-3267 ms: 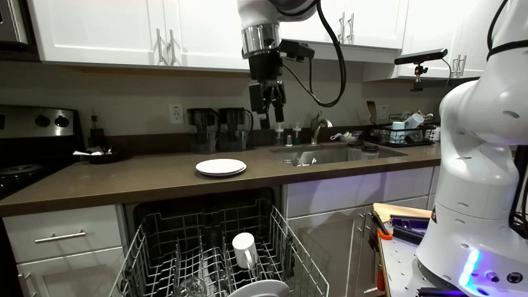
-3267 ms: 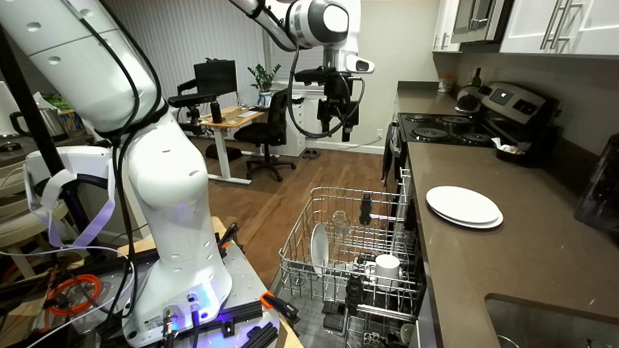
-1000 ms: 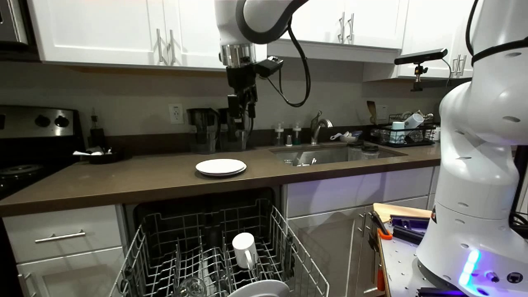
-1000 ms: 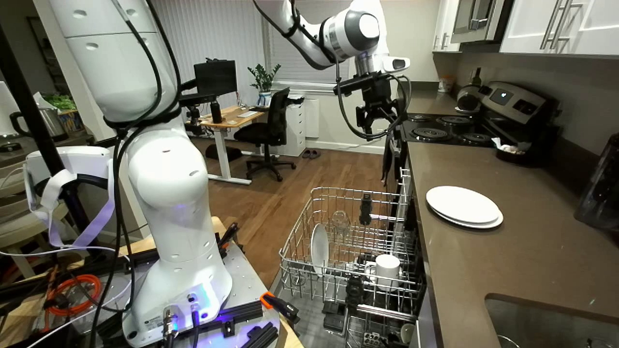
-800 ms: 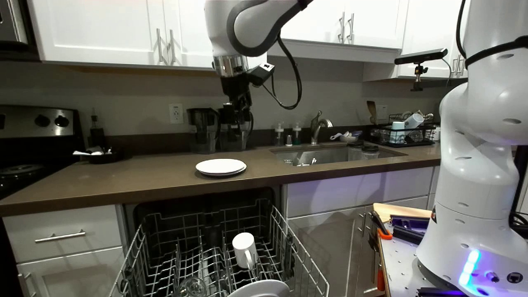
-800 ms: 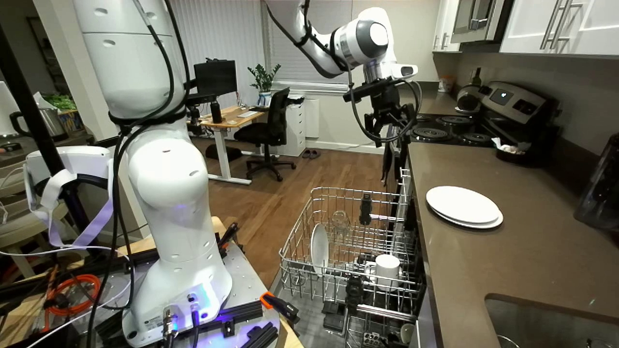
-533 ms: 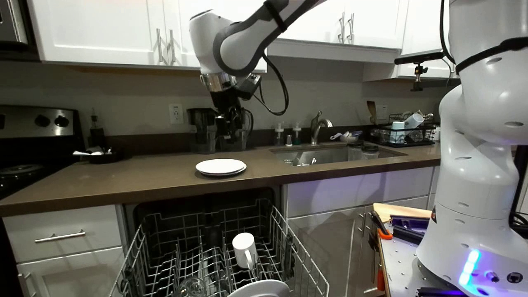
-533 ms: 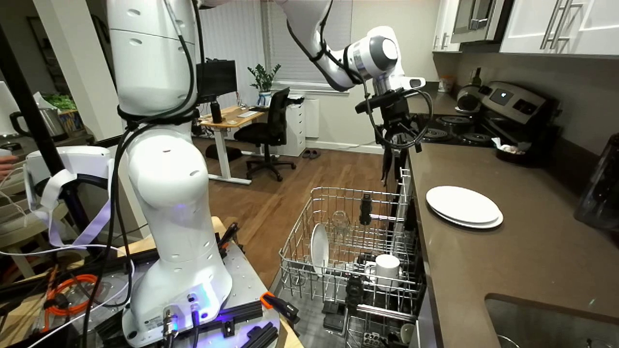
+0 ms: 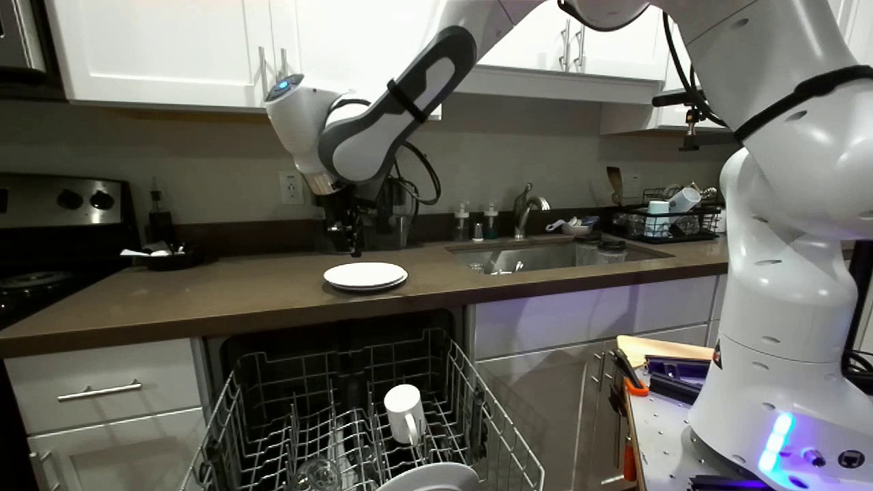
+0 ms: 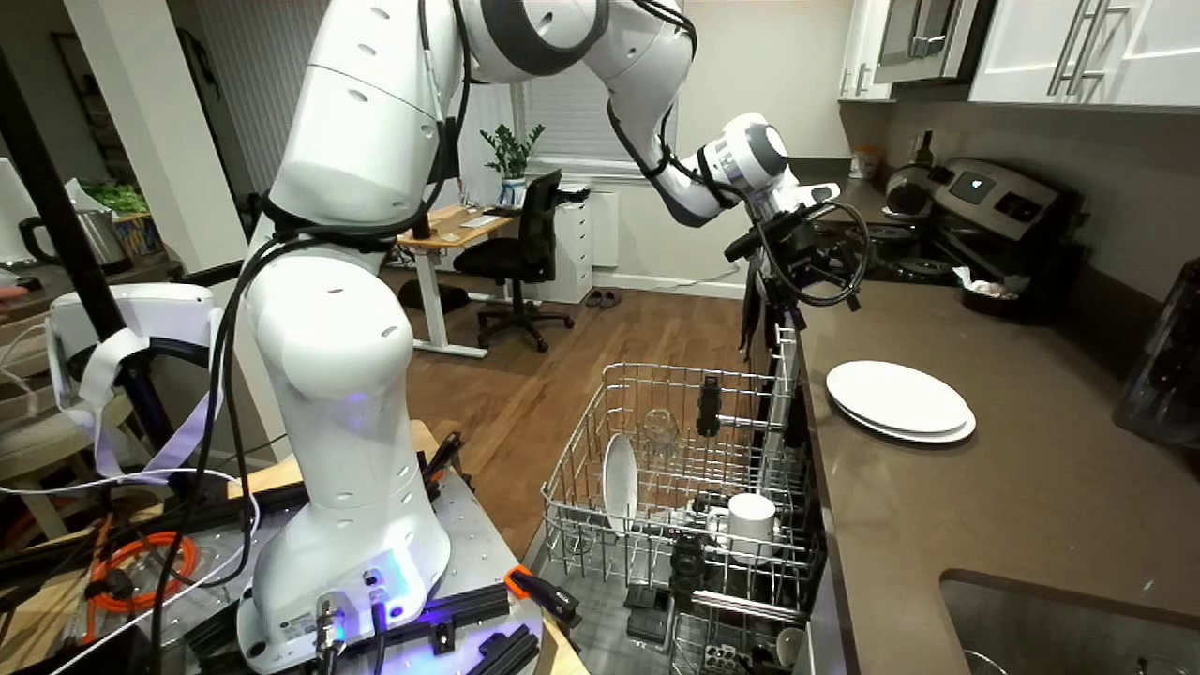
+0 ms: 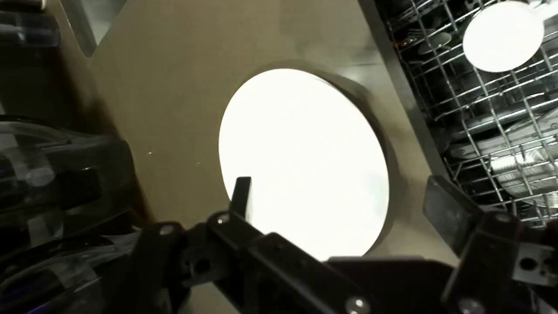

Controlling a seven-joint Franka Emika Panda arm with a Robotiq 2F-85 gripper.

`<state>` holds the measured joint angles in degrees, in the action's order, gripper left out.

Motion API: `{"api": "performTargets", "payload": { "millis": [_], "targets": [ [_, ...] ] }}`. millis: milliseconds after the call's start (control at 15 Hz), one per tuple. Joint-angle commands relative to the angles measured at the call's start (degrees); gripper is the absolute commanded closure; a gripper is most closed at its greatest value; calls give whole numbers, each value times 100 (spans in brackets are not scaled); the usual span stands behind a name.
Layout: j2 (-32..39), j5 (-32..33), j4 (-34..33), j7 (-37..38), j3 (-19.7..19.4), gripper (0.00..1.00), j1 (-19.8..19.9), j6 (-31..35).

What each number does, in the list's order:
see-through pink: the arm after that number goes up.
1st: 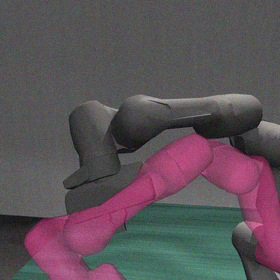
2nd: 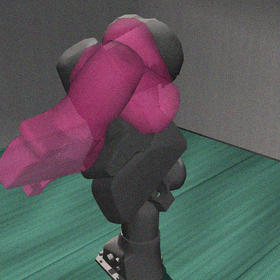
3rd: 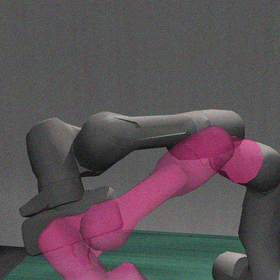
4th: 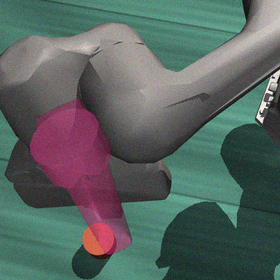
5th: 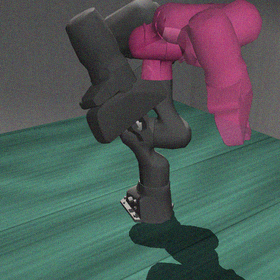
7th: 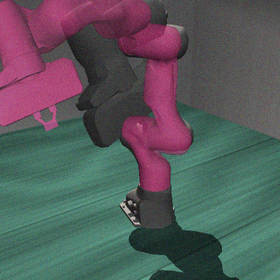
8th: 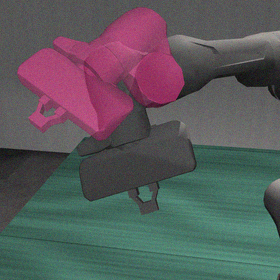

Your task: Pick up the white plate from the countertop and put it in the dish rack.

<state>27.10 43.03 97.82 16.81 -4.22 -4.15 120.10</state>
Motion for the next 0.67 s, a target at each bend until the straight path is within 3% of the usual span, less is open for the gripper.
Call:
{"api": "performTargets", "payload": {
  "millis": [0, 400, 600],
  "targets": [
    [79, 21, -96, 32, -36, 0, -36, -11],
    [277, 111, -259, 218, -101, 0, -113, -26],
    [535, 305, -424, 715, -219, 0, -267, -140]
  ]
}}
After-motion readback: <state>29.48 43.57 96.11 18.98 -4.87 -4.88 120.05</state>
